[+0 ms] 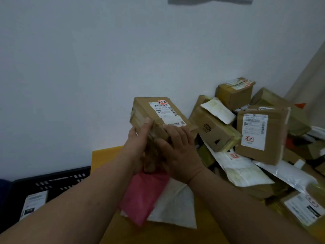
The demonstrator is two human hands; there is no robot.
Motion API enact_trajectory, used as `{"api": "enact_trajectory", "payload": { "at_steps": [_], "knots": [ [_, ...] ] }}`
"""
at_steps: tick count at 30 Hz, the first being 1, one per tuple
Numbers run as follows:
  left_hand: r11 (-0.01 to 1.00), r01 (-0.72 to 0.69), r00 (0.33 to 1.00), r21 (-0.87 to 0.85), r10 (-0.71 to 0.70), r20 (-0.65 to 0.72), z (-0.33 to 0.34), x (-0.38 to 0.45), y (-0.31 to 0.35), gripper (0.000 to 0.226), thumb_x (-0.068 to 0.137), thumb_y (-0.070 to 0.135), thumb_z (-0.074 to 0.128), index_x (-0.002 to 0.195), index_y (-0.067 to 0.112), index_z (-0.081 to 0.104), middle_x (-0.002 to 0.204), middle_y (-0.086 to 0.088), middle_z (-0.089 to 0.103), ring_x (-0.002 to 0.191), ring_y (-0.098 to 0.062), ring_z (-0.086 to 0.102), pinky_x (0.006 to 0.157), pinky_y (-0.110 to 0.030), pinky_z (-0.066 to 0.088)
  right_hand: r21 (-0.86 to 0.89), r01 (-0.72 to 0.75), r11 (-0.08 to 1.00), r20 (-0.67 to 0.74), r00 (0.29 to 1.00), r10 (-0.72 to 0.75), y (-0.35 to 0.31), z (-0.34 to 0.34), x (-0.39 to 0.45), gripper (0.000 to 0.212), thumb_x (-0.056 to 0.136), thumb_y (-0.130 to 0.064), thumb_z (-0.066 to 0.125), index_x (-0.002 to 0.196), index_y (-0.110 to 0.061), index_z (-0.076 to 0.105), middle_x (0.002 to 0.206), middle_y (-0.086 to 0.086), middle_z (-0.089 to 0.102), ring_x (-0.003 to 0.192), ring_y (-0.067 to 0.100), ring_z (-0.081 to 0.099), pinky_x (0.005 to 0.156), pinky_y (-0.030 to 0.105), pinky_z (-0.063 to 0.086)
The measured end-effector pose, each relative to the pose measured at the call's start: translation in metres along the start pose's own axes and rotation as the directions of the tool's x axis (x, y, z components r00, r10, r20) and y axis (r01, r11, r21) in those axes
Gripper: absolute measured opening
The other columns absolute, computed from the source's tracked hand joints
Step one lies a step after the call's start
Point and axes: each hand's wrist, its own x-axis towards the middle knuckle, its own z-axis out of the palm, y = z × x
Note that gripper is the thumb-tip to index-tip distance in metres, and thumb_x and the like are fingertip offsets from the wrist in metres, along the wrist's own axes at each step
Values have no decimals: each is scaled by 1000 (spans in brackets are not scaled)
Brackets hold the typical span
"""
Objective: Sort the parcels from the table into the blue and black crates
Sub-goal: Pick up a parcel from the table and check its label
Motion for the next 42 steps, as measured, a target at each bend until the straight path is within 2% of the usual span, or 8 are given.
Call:
{"api": "enact_trajectory", "payload": {
  "at_steps": [7,12,16,19,23,31,37,42],
  "knots": [
    [998,-3,1000,-68,4,13,-46,-37,-4,74,81,41,74,141,38,30,119,-3,60,100,-31,63,87,-59,53,185,118,976,56,990,-130,-62,-20,-12,47,89,-30,55,132,-18,41,145,9,41,133,31,45,111,51,35],
    [992,-87,996,-91,89,16,-68,-56,-12,89,85,31,71,153,39,13,134,-2,48,96,-18,57,73,-41,55,257,-356,898,-100,915,391,-68,-31,-14,35,87,-33,47,115,-12,52,110,8,56,98,24,52,88,44,44],
    [991,-113,992,-68,116,42,-84,-67,-18,93,85,23,71,153,40,10,137,-4,50,106,-23,59,87,-49,53,418,-791,447,305,586,751,-63,-43,-2,63,88,-60,49,129,-12,53,126,5,55,114,18,53,96,39,46],
    [991,-115,992,-75,119,50,-89,-74,-21,91,85,20,70,153,41,13,139,-6,51,113,-27,57,91,-50,52,548,-837,-3,702,458,545,-63,-46,-1,49,89,-54,60,126,-23,53,130,-2,58,114,11,57,99,33,48],
    [985,-136,990,-108,138,10,-91,-79,-27,82,85,20,69,151,38,24,125,-5,64,112,-27,61,92,-51,52,510,-827,-235,834,410,369,-68,-45,1,30,92,-51,57,118,-37,60,129,-4,63,118,17,58,100,41,50],
    [986,-94,994,-140,85,-72,-75,-93,-47,62,81,26,72,134,15,42,108,-11,64,55,-11,55,41,-21,45,417,-882,-220,897,361,253,-53,-58,-11,42,91,-46,58,132,-41,50,128,-8,58,116,17,54,101,43,44],
    [994,-78,982,-79,63,-176,-86,-113,-59,44,89,43,63,125,23,46,114,-7,64,92,-20,61,70,-33,50,365,-906,-214,930,341,141,-64,-49,-19,53,87,-53,60,135,-36,48,129,1,58,116,24,56,92,41,51],
    [998,-58,976,-35,50,-211,-127,-136,-66,65,75,69,64,126,30,57,111,1,73,109,-24,65,97,-48,50,332,-935,-128,943,329,44,-104,-37,-14,62,75,-66,68,130,-39,53,124,4,64,115,31,60,103,56,46]
  ]
}}
